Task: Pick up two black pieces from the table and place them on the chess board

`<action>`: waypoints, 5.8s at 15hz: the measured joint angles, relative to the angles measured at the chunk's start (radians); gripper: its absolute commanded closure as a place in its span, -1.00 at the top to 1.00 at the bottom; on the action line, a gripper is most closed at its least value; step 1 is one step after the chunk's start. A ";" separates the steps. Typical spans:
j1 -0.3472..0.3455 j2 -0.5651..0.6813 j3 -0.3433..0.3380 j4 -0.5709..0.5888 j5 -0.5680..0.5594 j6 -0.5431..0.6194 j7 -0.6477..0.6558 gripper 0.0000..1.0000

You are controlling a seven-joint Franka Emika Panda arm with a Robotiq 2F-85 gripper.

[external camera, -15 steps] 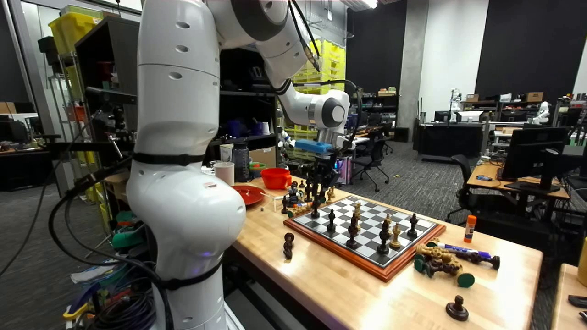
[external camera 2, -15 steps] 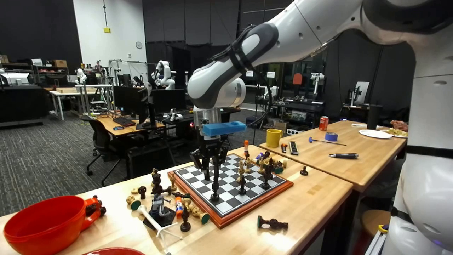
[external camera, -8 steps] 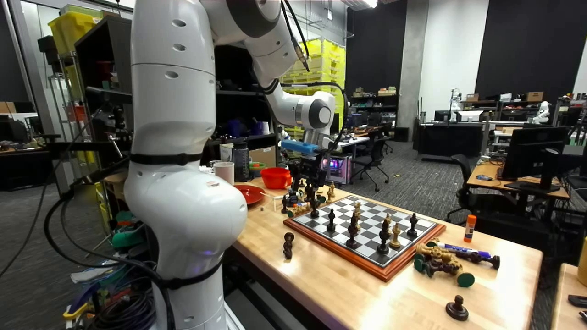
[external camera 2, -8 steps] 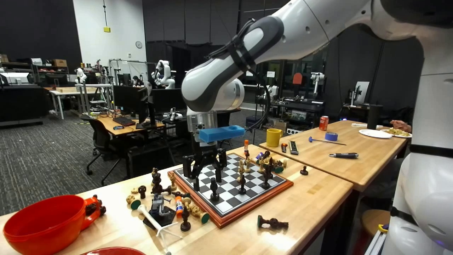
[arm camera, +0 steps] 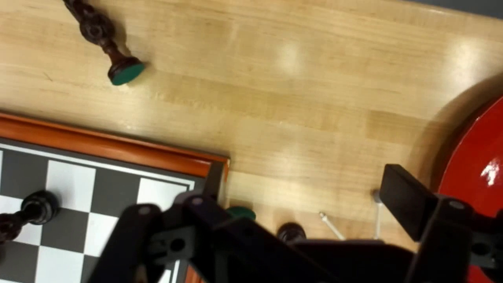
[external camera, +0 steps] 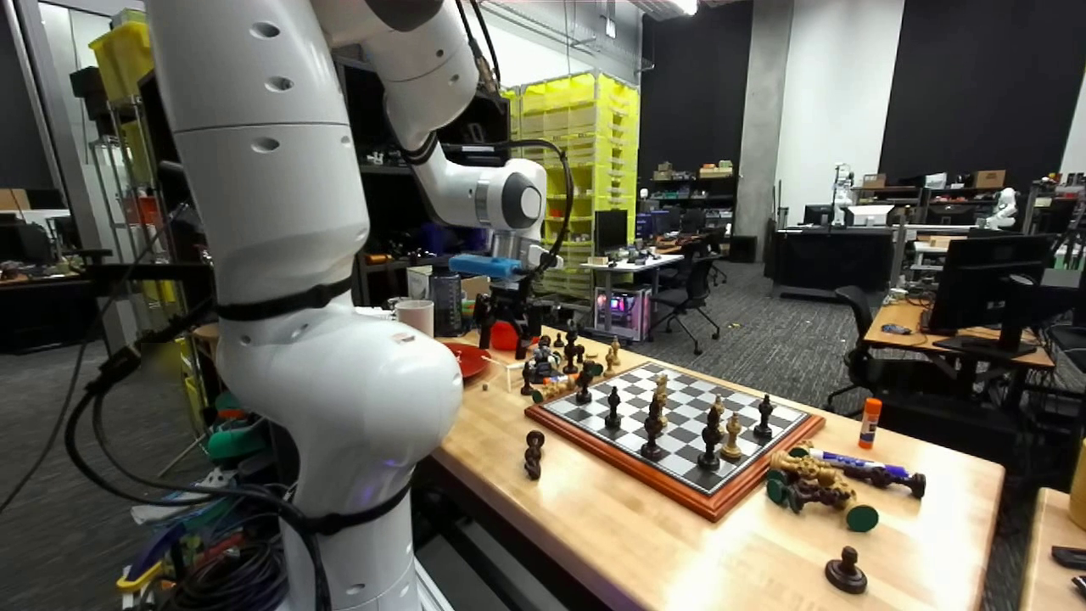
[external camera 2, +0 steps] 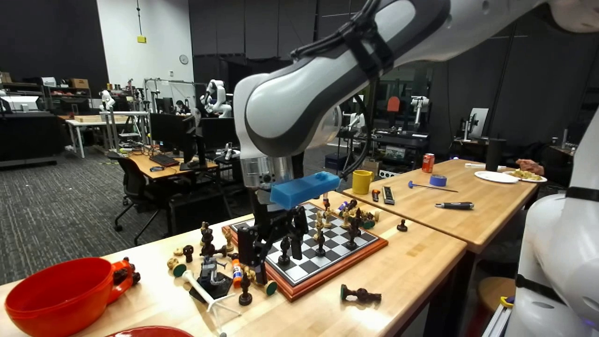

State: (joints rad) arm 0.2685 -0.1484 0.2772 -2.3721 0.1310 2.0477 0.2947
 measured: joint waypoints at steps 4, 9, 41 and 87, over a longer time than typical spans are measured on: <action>0.050 -0.030 0.072 -0.047 0.001 0.054 0.044 1.00; 0.092 -0.014 0.138 -0.057 0.002 0.119 0.104 1.00; 0.010 0.319 0.012 0.447 -0.163 0.070 0.183 1.00; 0.045 0.567 -0.147 0.748 -0.161 0.039 0.227 0.13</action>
State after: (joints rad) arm 0.3136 0.4190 0.1302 -1.6239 -0.0296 2.0871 0.5215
